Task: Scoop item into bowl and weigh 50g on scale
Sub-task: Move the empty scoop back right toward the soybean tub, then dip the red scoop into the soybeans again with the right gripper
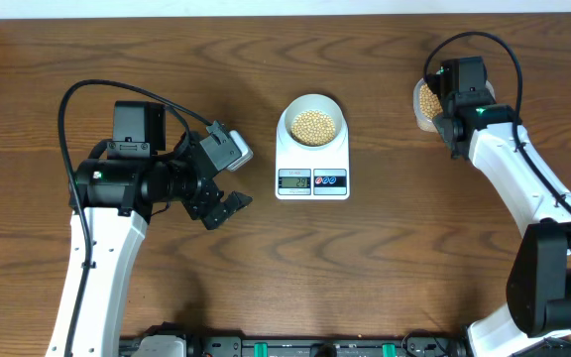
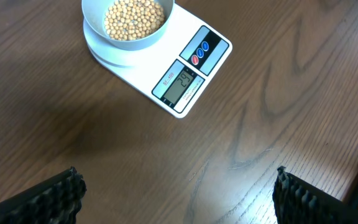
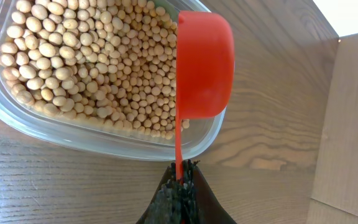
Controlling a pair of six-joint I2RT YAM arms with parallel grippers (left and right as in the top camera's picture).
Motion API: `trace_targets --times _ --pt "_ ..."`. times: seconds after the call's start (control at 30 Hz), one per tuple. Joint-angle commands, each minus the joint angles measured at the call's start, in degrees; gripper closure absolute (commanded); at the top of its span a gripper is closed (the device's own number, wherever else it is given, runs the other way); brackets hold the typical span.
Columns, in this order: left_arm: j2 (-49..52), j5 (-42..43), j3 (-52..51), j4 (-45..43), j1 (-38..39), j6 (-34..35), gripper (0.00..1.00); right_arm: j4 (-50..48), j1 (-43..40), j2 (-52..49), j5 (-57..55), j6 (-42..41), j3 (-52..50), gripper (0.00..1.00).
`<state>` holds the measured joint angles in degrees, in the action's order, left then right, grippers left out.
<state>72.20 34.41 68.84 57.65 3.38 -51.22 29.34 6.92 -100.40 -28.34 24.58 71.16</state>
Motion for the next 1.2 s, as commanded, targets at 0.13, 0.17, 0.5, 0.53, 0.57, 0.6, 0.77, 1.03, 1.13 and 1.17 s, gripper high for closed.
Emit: trace_targets --times 0.13,0.17,0.5,0.53,0.57,0.6,0.77,1.03,1.13,1.17 --pt "-0.3 1.0 1.6 0.1 -0.3 0.0 0.01 -0.3 -0.2 -4.0 -2.8 3.9 0.0 0.99" --pt "-0.3 1.0 1.6 0.1 -0.3 0.0 0.01 -0.4 -0.1 -4.5 -4.1 3.8 0.0 0.99" --pt "-0.3 1.0 1.6 0.1 -0.3 0.0 0.01 -1.1 -0.1 -5.8 0.1 2.3 0.0 0.99" --pt "-0.3 1.0 1.6 0.1 -0.3 0.0 0.01 -0.9 -0.1 -5.8 1.8 1.9 0.0 0.99" --pt "-0.3 1.0 1.6 0.1 -0.3 0.0 0.01 0.0 -0.1 -5.8 6.0 1.6 0.0 0.99" --pt "-0.3 1.0 1.6 0.1 -0.3 0.0 0.01 0.2 -0.1 -5.8 6.8 1.6 0.0 0.99" --pt "-0.3 1.0 1.6 0.1 -0.3 0.0 0.01 1.7 -0.3 -5.8 16.6 -2.0 0.0 0.99" --pt "-0.3 1.0 1.6 0.1 -0.3 0.0 0.01 1.8 -3.9 -5.8 29.8 -11.4 0.0 0.99" --pt "-0.3 1.0 1.6 0.1 -0.3 0.0 0.01 1.8 -6.5 -5.8 36.3 -14.3 0.0 0.99" --pt "-0.3 1.0 1.6 0.1 -0.3 0.0 0.01 1.8 -7.3 -5.8 38.6 -15.1 0.0 0.99"
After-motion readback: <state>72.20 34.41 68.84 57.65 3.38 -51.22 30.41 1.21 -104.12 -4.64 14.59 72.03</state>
